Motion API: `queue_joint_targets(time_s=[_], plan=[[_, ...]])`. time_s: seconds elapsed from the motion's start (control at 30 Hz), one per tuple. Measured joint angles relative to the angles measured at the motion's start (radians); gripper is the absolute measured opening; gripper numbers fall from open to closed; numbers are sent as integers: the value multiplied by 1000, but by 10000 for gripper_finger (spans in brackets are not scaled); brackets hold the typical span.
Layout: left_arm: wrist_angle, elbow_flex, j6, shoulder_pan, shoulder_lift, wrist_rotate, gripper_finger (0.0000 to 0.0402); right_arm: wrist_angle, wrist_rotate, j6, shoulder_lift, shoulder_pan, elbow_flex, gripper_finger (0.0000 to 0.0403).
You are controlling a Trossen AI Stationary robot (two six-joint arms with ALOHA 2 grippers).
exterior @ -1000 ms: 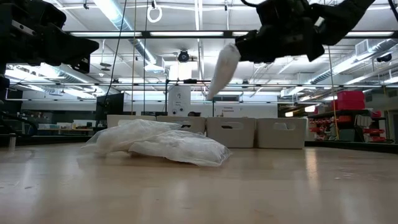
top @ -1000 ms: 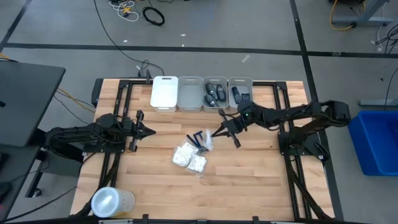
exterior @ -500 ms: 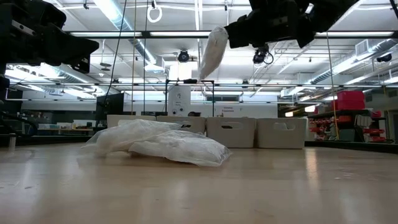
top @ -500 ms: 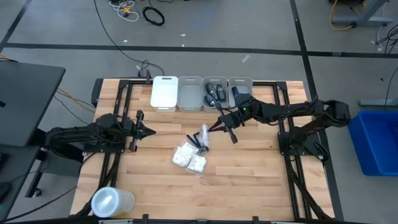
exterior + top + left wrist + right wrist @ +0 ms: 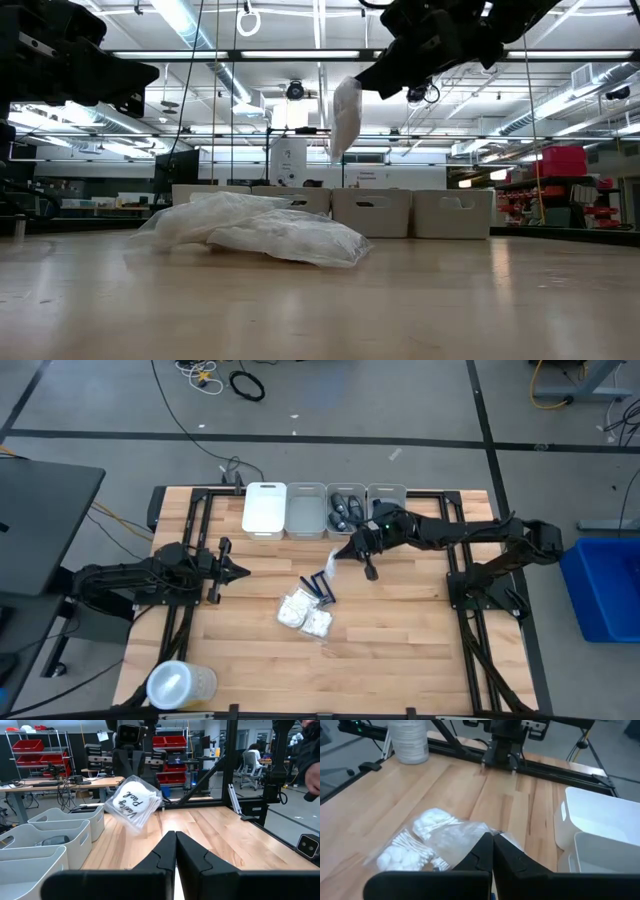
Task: Pick & Place Travel size toiletries
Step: Put the white cotton pack into the left gray bin
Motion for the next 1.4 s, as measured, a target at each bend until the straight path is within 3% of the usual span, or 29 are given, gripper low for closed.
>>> queue_joint_targets(time_s=[1.1, 1.4], plan=[[0, 0, 0, 0, 0, 0, 16, -7, 1, -7, 1, -143, 139, 4], [0, 0, 0, 0, 0, 0, 16, -7, 188, 128, 1, -145, 139, 4]])
